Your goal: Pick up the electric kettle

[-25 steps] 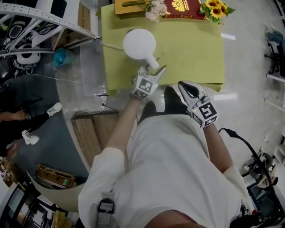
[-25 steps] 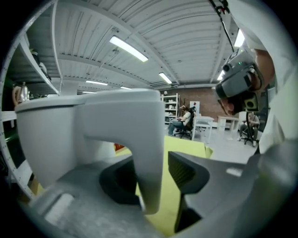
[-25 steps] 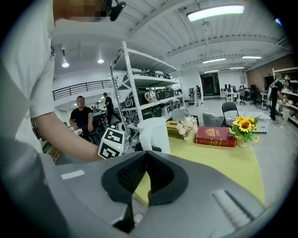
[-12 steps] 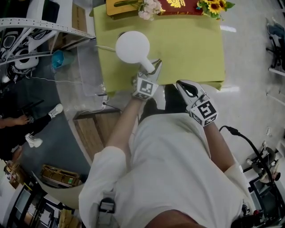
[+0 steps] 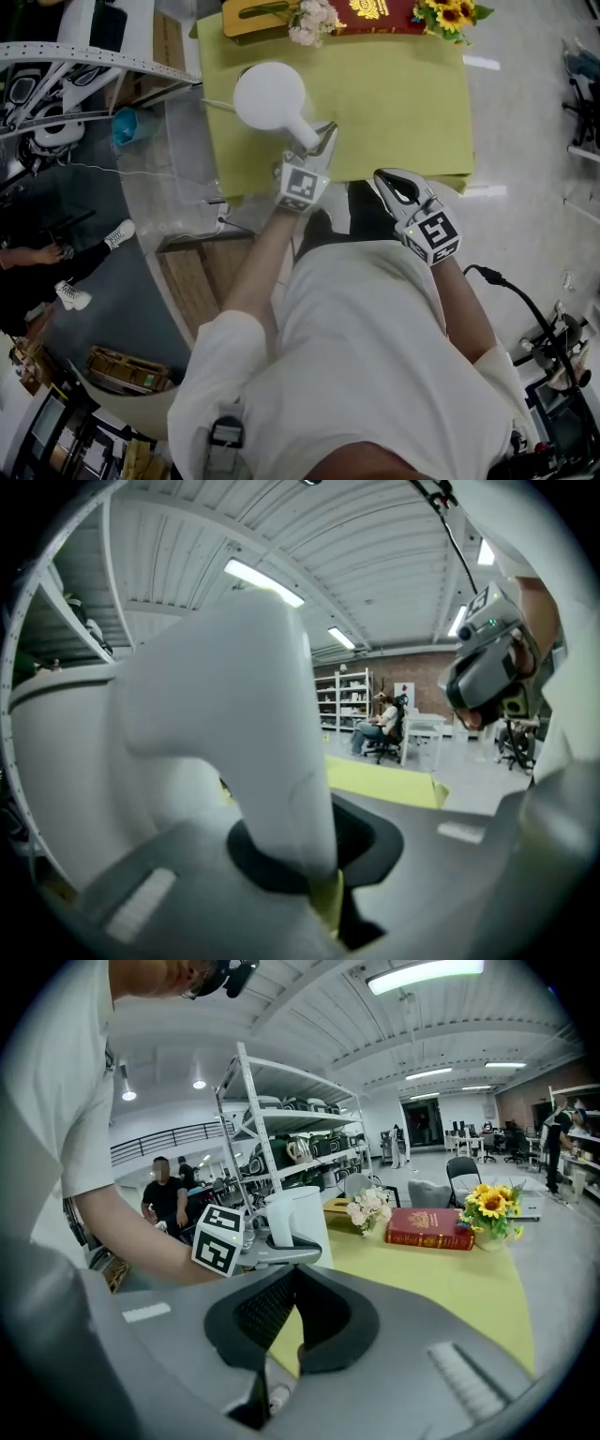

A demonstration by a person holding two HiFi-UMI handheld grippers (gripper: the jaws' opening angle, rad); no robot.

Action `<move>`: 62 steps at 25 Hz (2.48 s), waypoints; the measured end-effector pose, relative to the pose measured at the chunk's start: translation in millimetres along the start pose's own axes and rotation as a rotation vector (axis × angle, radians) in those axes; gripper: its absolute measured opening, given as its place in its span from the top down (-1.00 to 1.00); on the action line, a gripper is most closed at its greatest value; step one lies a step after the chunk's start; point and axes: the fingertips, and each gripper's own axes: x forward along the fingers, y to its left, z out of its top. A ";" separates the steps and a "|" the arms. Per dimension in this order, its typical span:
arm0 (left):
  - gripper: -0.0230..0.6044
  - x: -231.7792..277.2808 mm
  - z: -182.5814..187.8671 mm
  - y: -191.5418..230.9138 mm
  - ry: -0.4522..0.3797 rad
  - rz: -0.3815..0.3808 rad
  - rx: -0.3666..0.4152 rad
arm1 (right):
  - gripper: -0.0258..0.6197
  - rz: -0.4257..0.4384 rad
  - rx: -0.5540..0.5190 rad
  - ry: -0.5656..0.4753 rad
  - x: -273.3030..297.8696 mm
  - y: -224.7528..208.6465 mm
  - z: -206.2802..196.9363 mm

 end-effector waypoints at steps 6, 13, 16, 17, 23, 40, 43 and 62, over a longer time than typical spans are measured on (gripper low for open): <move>0.88 -2.7 20.2 -15.4 0.003 -0.034 0.012 | 0.91 0.004 -0.001 -0.022 -0.7 -13.0 1.7; 0.88 8.3 42.8 -22.8 0.029 -0.038 0.029 | 0.91 0.026 -0.011 -0.067 -3.8 -29.4 15.6; 0.87 15.9 56.1 -21.0 0.030 -0.033 0.013 | 0.91 0.027 -0.007 -0.082 -8.0 -42.4 21.7; 0.87 18.9 60.8 -20.4 0.028 -0.031 0.009 | 0.91 0.027 -0.006 -0.085 -9.6 -46.9 23.8; 0.87 48.1 80.9 -21.4 0.028 -0.032 0.017 | 0.91 0.035 -0.008 -0.099 -18.7 -76.4 29.3; 0.87 160.2 103.5 -51.4 0.027 -0.127 0.026 | 0.91 -0.005 0.046 -0.073 -51.4 -161.4 6.9; 0.87 177.0 104.1 -56.3 0.028 -0.147 0.025 | 0.91 -0.024 0.065 -0.068 -59.2 -172.0 0.5; 0.87 239.8 79.6 -65.2 0.028 -0.174 0.048 | 0.91 -0.097 0.120 -0.022 -69.6 -217.1 -23.6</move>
